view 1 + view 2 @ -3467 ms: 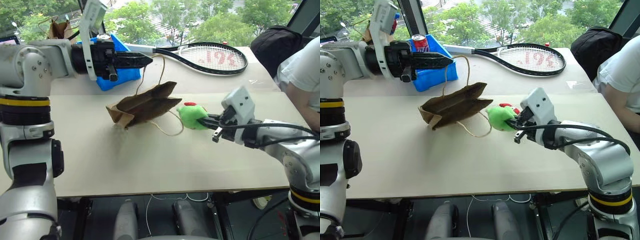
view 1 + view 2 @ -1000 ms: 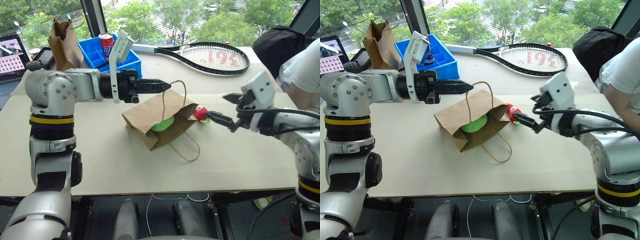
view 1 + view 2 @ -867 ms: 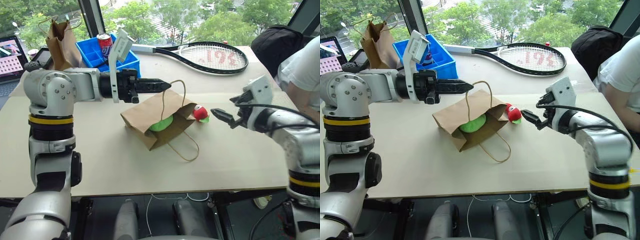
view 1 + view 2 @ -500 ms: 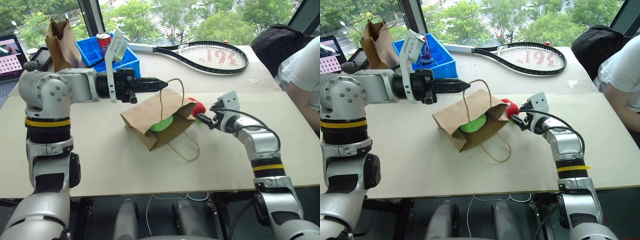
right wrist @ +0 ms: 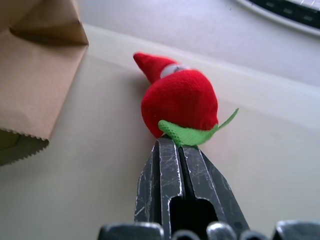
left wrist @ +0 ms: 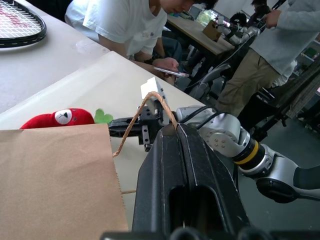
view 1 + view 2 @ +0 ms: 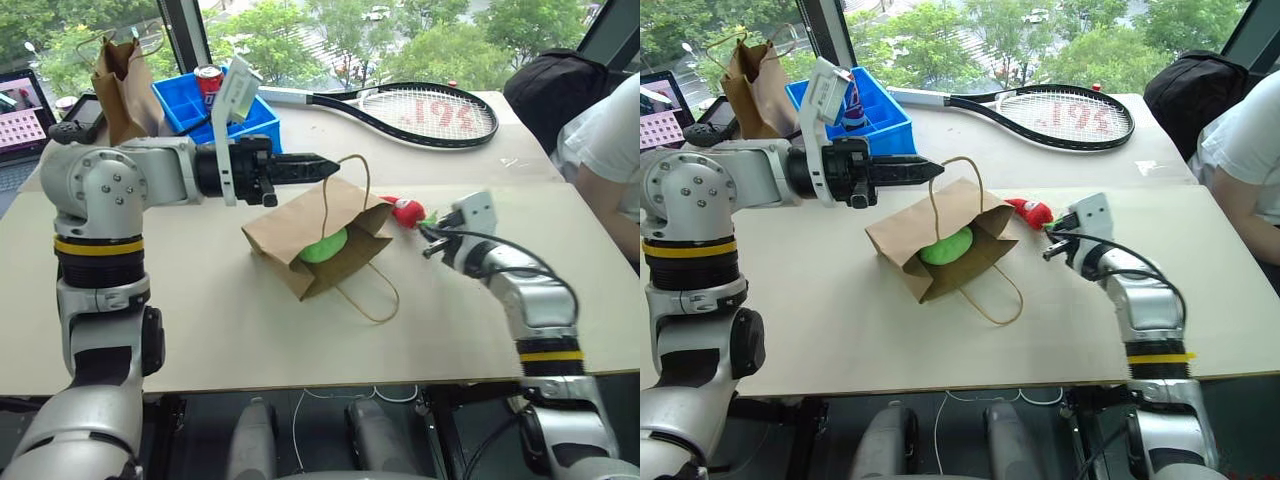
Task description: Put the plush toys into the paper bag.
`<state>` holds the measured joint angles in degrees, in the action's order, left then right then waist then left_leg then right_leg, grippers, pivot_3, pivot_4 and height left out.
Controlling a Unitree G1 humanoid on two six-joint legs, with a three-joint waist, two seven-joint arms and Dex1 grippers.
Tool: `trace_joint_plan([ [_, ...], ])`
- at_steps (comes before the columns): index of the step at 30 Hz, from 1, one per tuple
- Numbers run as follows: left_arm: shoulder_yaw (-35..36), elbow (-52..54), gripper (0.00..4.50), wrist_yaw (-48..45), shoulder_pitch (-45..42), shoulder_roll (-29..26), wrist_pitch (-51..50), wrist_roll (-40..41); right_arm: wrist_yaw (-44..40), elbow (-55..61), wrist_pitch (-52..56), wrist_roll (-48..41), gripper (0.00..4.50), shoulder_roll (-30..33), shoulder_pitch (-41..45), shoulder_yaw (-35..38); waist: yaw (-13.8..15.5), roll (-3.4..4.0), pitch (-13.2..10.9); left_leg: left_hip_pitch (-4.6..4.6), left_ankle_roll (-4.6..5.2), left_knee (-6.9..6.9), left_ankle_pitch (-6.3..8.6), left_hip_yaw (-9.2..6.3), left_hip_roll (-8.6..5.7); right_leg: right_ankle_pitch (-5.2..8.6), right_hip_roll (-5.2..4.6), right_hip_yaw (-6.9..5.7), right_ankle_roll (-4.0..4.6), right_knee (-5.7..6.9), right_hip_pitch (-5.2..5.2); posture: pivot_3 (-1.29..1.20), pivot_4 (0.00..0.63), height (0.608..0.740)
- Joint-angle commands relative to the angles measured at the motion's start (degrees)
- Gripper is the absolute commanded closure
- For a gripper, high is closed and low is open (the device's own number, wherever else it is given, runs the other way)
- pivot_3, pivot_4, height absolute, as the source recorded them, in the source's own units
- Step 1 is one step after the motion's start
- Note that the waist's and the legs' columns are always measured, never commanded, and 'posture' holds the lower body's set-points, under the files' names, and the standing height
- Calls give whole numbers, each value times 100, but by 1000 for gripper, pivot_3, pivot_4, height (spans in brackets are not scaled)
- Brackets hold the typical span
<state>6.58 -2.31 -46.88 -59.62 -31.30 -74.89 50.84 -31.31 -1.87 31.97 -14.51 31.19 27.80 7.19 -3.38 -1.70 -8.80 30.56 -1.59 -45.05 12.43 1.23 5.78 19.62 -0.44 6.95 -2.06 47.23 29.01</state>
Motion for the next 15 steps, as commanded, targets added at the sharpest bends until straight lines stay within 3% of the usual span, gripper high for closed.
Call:
trace_joint_plan([
  [1, -16, -69, 4500, -101, -113, 21, 224, -41, -211, 1213, 704, -490, 4449, 505, -279, 531, 13, 2, -1, -1, 0, 0, 0, -1, 0, 0, 0, 0, -1, 0, -1, 0, 150, 659],
  [6, -123, -242, 4500, -196, -158, 51, 391, -118, -759, 2680, 2010, -1752, 4449, 1322, -650, 1309, 39, 6, -3, -2, 0, 2, 0, 0, -2, 2, 0, 2, -3, -1, 0, 0, 150, 659],
  [15, -148, -584, 4500, -155, -359, 170, 577, -267, -822, 3804, 3660, -4090, 4449, 2070, -567, 2525, 90, 5, -4, -16, 0, 2, 0, -2, -3, 17, 0, 0, -30, -12, -19, 0, 150, 659],
])
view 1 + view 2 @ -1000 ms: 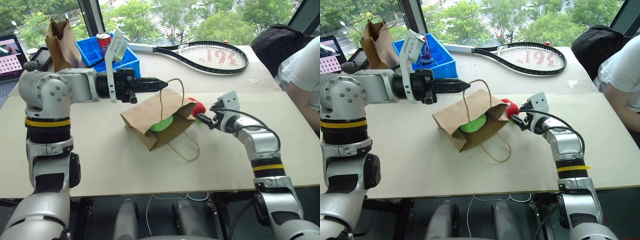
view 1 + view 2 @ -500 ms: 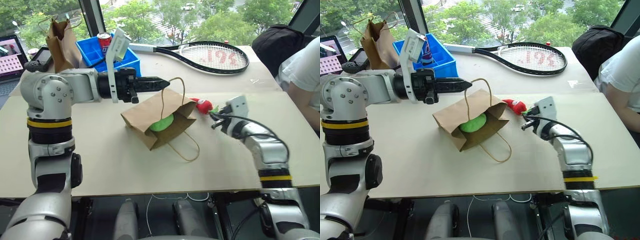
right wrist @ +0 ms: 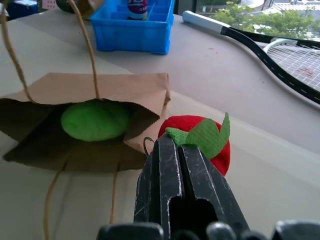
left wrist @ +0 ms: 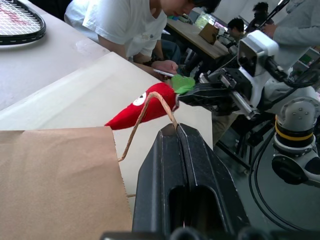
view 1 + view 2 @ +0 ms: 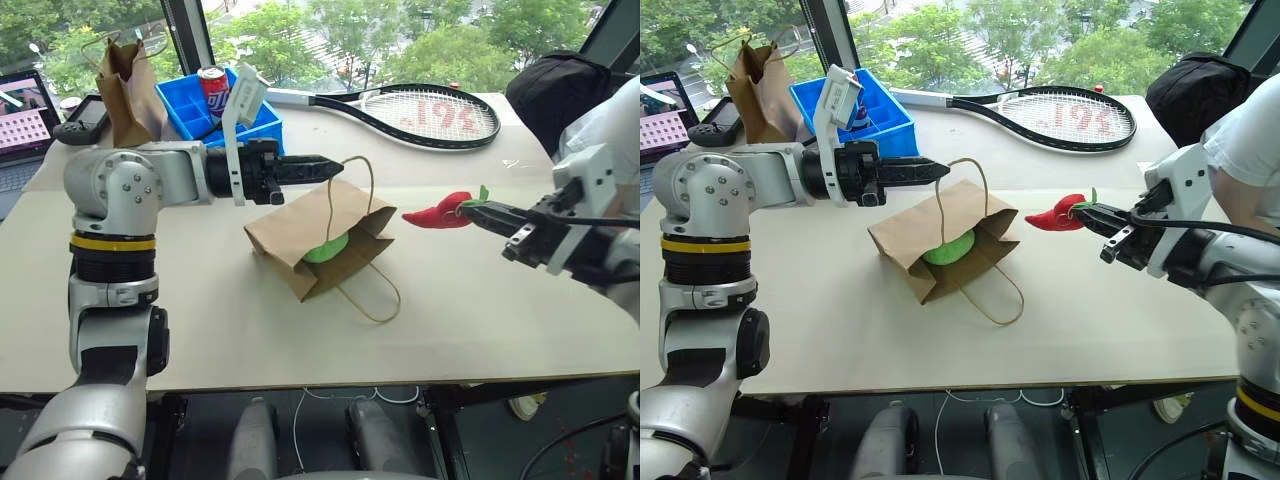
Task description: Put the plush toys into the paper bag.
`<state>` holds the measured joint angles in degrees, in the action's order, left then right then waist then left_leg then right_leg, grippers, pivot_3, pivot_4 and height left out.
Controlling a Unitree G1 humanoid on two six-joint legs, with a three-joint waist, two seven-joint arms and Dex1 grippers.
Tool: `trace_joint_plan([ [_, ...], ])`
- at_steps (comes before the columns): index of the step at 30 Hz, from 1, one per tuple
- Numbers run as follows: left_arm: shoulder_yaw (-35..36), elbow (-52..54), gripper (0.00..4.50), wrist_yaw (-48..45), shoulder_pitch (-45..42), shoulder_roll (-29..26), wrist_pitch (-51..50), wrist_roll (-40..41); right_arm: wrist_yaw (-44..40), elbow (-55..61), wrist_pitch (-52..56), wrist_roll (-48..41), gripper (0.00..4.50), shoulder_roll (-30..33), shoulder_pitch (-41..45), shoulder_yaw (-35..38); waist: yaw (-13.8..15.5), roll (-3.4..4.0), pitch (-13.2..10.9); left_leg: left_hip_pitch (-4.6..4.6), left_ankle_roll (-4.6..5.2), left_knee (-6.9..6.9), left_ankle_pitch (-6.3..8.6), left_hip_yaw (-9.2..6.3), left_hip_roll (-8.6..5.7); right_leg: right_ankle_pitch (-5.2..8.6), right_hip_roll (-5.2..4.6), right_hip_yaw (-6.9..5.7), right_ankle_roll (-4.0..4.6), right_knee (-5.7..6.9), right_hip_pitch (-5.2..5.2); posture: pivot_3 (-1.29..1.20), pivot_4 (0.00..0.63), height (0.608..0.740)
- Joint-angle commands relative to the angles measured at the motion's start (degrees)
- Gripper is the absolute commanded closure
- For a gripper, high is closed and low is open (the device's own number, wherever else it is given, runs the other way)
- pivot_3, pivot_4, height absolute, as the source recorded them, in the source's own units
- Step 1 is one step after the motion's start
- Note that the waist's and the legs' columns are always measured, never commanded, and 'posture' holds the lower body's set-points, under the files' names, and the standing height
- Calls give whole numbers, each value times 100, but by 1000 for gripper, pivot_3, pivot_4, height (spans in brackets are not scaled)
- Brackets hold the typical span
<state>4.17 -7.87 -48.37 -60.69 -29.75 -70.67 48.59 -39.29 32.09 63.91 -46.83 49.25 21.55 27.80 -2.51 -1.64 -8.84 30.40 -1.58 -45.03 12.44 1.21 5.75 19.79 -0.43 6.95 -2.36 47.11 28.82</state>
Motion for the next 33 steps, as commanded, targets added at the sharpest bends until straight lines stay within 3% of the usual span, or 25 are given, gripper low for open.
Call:
trace_joint_plan([
  [1, 111, -55, 4500, -1, -281, 28, 151, -36, -16, 509, 547, -1072, 4449, 330, 22, 474, 6, 0, 0, 0, 0, 0, 0, -1, 0, 0, 0, 0, 0, -3, -2, 0, 150, 659],
  [6, 303, -236, 4500, 112, -417, 165, 42, 103, 679, 642, 519, -1601, 4449, -1, 217, 7, -10, -1, 0, -1, 0, 1, 0, -4, -1, 0, 0, -1, 0, -7, -7, 0, 150, 659],
  [13, 453, -127, 4500, 136, -442, 105, -311, 312, 1504, 409, -10, -972, 4449, -925, 528, -1202, -15, -1, -1, -11, 0, 5, 0, -6, -1, 0, 0, -1, 0, -9, -13, 0, 150, 659],
  [21, 646, -339, 4500, 304, -707, 149, -376, 332, 1395, -497, -998, 102, 4449, -1836, 954, -2477, -6, -1, -1, -9, 0, 6, 0, -6, -1, -1, 0, -3, 1, -12, -13, 0, 150, 659],
  [26, 703, -396, 4500, 372, -773, 150, -432, 340, 1180, -688, -1216, 181, 4449, -2307, 1168, -2807, -7, -1, -1, -9, 0, 8, 0, -7, -1, -2, 0, -5, 4, -11, -12, 0, 150, 659],
  [33, 788, -401, 4500, 499, -810, 145, -520, 356, 1022, -771, -1332, -362, 4449, -2761, 1267, -2367, -4, 0, -1, -8, 0, 7, 0, -8, -1, -3, 0, -6, 5, -10, -13, 0, 150, 659],
])
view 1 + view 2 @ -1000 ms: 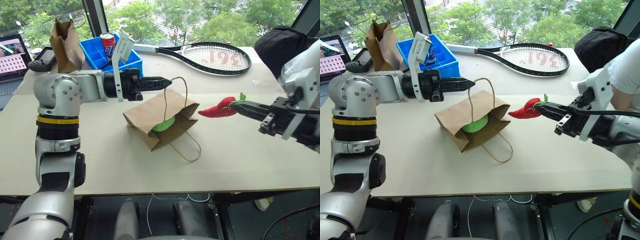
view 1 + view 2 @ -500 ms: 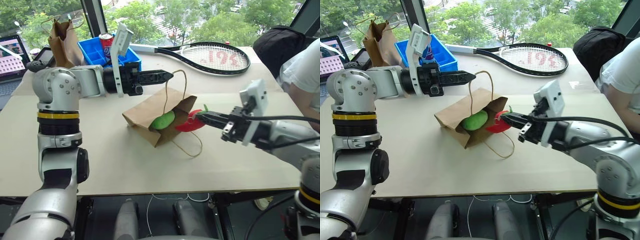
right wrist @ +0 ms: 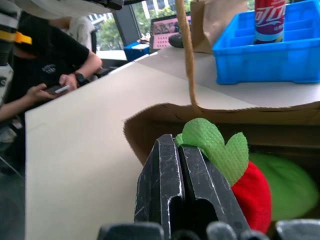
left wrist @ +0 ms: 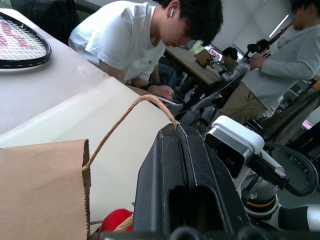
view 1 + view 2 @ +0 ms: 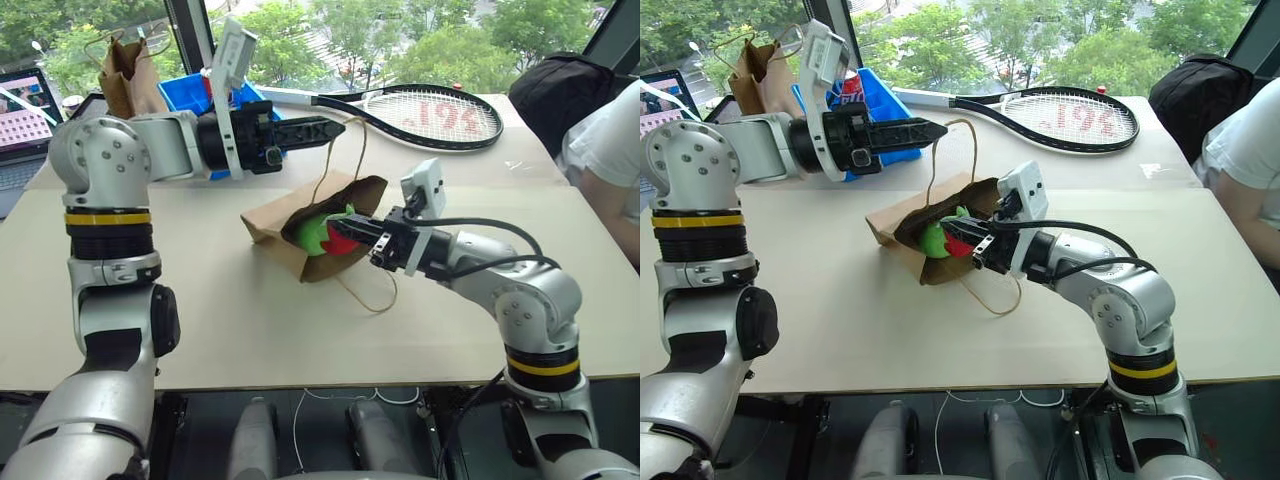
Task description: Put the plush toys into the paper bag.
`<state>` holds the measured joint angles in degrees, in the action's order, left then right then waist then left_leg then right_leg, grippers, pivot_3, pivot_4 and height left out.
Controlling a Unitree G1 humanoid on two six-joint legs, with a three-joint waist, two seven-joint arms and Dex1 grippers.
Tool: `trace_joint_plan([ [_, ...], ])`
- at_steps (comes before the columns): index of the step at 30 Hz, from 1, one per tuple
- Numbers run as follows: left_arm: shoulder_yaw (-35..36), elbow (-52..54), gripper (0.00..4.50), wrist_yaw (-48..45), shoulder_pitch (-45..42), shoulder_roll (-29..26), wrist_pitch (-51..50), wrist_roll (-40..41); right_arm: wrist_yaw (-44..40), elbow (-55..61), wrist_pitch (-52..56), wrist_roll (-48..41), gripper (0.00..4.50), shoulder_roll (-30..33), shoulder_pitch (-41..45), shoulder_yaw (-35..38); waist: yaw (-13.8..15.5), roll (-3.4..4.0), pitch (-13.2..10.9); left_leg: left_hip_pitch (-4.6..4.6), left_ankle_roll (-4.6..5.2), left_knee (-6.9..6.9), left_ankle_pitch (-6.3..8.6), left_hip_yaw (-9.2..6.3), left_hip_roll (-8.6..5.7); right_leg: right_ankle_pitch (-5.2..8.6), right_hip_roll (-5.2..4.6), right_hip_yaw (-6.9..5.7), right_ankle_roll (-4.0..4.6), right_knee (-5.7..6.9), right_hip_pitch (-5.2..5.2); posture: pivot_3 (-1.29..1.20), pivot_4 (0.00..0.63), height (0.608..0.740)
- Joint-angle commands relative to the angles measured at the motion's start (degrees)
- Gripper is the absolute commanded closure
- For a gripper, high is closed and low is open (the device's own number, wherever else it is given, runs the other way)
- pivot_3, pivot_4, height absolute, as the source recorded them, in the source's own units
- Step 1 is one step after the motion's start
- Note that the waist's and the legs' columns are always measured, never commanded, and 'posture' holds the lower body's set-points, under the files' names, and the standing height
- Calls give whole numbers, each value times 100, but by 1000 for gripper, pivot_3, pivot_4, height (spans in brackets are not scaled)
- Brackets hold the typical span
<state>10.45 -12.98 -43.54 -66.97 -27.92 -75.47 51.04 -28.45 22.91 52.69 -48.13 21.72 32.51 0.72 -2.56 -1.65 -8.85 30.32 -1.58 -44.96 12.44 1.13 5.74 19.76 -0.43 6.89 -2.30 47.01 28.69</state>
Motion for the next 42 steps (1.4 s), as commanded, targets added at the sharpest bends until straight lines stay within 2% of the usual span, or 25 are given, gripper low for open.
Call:
trace_joint_plan([
  [1, 168, 119, 4500, 29, -180, -37, -50, 119, -57, 134, -222, -249, 4449, -16, 187, 386, 2, 0, 0, 0, 0, 0, 0, 0, 0, 0, 0, 0, 1, 0, 0, 0, 150, 659],
  [10, 198, 217, 4500, 34, -136, -99, -133, 130, -227, -271, -487, 9, 4449, -62, 404, 330, -18, 2, -1, 0, 0, 0, 0, 0, 0, -1, 0, -1, 2, 1, 2, 0, 150, 659],
  [17, 367, 100, 4500, 212, -270, -89, -127, 147, -468, -1234, -1119, 267, 4449, -948, 50, 38, -16, 2, -1, -1, 0, 1, 0, -1, 0, -1, 0, -1, 2, 1, 1, 0, 150, 659],
  [25, 429, 100, 4500, 340, -275, -20, -139, 203, -804, -1747, -1230, 349, 4449, -1360, 81, -148, -16, 4, -2, 0, 0, 1, 0, -2, 0, -1, 0, -3, 2, 1, 1, 0, 150, 659],
  [27, 436, 126, 4500, 355, -257, 7, -155, 228, -894, -2103, -1337, 755, 4449, -1270, 166, -404, -24, 4, -3, 0, 0, 1, 0, -3, 0, -1, 0, -3, 2, 2, 1, 0, 150, 659],
  [33, 488, 233, 4500, 370, -217, 53, -266, 335, -438, -3355, -1863, 2329, 4449, -855, 761, -912, -26, 5, -3, 1, -1, 1, 0, -1, 0, -2, 0, -2, 3, 3, 5, 0, 150, 659],
  [38, 523, 313, 4500, 422, -167, 67, -301, 428, -448, -3397, -1938, 2885, 4449, -673, 1044, -1086, -21, 5, -4, 20, -1, 1, 0, -1, 0, -14, 0, -2, 24, 2, 22, 0, 150, 659],
  [42, 528, 326, 4500, 453, -117, 89, -265, 438, -640, -2949, -1745, 3077, 3303, -535, 1125, -1294, -51, 5, -4, 25, -1, 1, 0, -2, 0, -14, 0, -2, 25, 10, 31, 0, 150, 659],
])
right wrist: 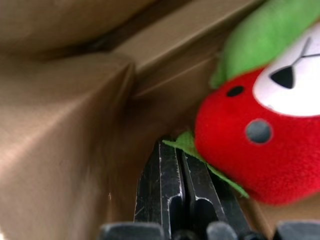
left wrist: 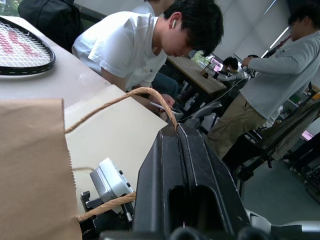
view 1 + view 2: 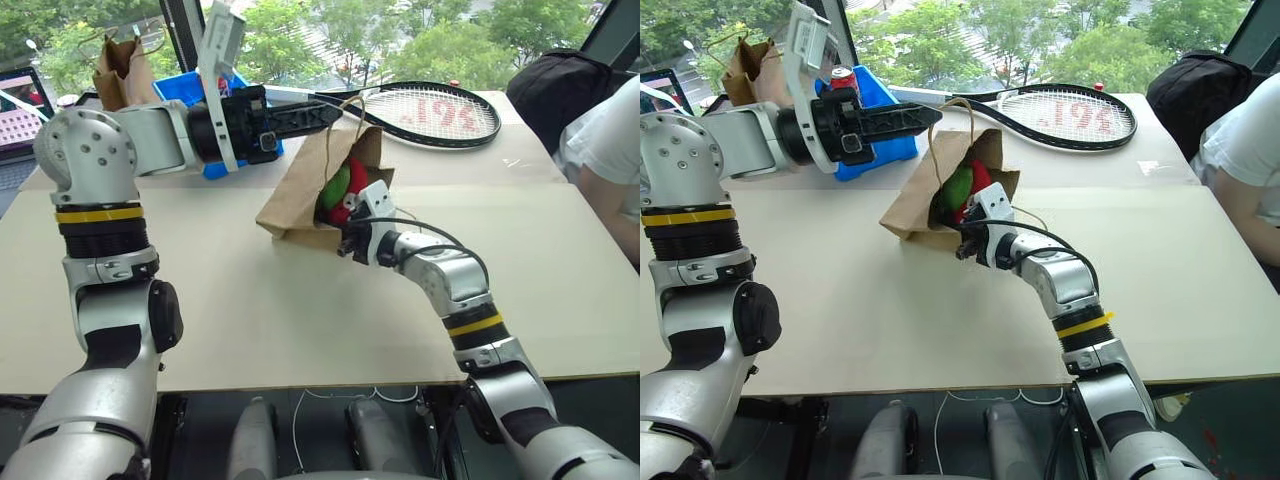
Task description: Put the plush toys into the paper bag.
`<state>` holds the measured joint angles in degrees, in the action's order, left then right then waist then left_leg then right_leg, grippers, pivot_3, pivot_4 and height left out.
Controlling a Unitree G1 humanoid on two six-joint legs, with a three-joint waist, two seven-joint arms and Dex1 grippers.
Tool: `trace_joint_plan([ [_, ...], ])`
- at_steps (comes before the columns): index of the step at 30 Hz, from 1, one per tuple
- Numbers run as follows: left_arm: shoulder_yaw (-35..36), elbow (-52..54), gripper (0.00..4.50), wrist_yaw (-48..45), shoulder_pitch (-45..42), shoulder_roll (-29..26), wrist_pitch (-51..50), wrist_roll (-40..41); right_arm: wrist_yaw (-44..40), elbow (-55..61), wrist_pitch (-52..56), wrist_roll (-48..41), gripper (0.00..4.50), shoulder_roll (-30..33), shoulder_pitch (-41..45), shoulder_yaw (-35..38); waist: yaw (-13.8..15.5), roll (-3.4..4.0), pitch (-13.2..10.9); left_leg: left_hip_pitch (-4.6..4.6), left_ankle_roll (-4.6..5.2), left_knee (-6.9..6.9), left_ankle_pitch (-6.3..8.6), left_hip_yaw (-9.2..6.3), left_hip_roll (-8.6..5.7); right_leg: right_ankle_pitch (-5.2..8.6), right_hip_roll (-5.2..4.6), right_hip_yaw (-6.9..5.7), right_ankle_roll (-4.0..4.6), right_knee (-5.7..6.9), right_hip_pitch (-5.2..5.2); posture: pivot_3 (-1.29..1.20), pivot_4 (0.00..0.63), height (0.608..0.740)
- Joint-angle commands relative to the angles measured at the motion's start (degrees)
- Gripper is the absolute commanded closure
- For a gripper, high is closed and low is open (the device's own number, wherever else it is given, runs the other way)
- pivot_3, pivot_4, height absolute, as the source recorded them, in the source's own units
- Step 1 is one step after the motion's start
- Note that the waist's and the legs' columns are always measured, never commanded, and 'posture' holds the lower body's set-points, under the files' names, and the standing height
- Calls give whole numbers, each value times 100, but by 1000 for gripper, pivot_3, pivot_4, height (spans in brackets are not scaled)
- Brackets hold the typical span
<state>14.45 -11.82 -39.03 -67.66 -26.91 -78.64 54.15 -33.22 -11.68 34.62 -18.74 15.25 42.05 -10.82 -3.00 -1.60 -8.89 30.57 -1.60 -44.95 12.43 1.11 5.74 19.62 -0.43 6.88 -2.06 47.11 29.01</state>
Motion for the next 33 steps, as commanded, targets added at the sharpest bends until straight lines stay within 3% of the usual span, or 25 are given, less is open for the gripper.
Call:
trace_joint_plan([
  [1, 131, 213, 4500, 13, -38, 2, 58, 131, -188, 600, 122, 197, 2956, 155, 188, -179, -12, 0, 0, 0, 0, 0, 0, 0, 0, 0, 0, 0, 0, 0, 0, 0, 150, 659],
  [8, 149, 175, 4500, 39, 10, 57, 151, 101, -421, 1665, 892, 189, 567, 708, 472, -90, -14, 0, 0, 3, -1, -1, -1, 0, 0, 0, 0, 0, 0, 0, 1, 0, 150, 659],
  [17, 151, 140, 4500, 55, 87, 74, 301, 58, -931, 2812, 1893, -413, 567, 1714, 604, 477, 37, 0, 0, 4, -1, 0, -1, 0, 0, 0, 0, 0, -1, -2, 1, 0, 150, 659],
  [24, 124, 188, 4500, 66, 167, 126, 351, 79, -920, 3184, 2476, -1106, 567, 2111, 539, 1414, 40, -1, -1, 4, -1, 0, -1, 0, -1, 1, 0, 0, -1, -3, 1, 0, 150, 659],
  [29, 134, 197, 4500, 66, 174, 103, 340, 92, -731, 3512, 3010, -1796, 567, 2246, -27, 2455, 54, -2, -1, 6, -1, 0, -1, 0, -1, 0, -1, 0, 0, -8, 0, 0, 150, 659],
  [33, 140, 218, 4500, 69, 194, 83, 313, 106, -492, 3757, 3270, -1823, 567, 2526, -883, 2754, 58, -2, -1, 6, -1, 1, -1, -1, -2, 1, -1, 0, -1, -10, -3, 0, 150, 659],
])
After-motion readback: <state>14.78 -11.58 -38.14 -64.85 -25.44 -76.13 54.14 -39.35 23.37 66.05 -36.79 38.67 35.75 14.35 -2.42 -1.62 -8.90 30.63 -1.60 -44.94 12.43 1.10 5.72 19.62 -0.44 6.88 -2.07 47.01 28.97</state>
